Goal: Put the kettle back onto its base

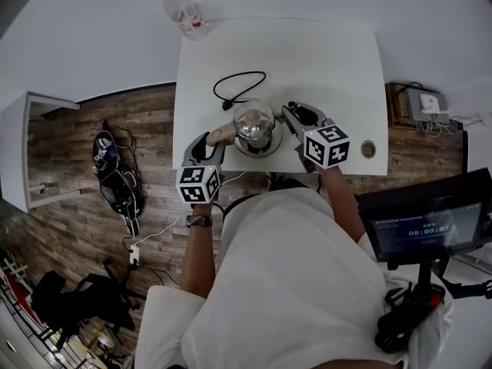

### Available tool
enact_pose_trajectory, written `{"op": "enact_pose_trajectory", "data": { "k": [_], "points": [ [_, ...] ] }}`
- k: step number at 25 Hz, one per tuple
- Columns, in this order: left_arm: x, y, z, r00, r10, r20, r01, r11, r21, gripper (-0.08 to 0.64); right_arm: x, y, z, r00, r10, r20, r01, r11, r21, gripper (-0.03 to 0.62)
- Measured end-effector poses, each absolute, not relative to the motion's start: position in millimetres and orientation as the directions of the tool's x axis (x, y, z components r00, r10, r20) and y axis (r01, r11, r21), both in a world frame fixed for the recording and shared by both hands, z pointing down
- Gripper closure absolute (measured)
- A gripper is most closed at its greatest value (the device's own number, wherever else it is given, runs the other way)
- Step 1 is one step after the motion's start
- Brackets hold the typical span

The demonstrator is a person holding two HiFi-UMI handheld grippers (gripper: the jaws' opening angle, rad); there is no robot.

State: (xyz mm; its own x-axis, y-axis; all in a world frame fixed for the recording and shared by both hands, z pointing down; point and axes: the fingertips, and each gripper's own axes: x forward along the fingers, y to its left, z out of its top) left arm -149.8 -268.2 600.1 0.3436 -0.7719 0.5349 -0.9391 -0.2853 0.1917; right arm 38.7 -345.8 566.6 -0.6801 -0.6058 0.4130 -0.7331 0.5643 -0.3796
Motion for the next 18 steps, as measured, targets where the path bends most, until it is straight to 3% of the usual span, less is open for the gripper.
{"op": "enact_pose_trajectory", "data": {
  "k": [18],
  "points": [
    [-150, -266, 614, 0.336, -0.764, 0.551, -0.941, -0.293, 0.168, 0.388, 39, -335, 574, -0.669, -0.611, 0.423, -0.743, 0.566, -0.357, 0.508]
  ]
}}
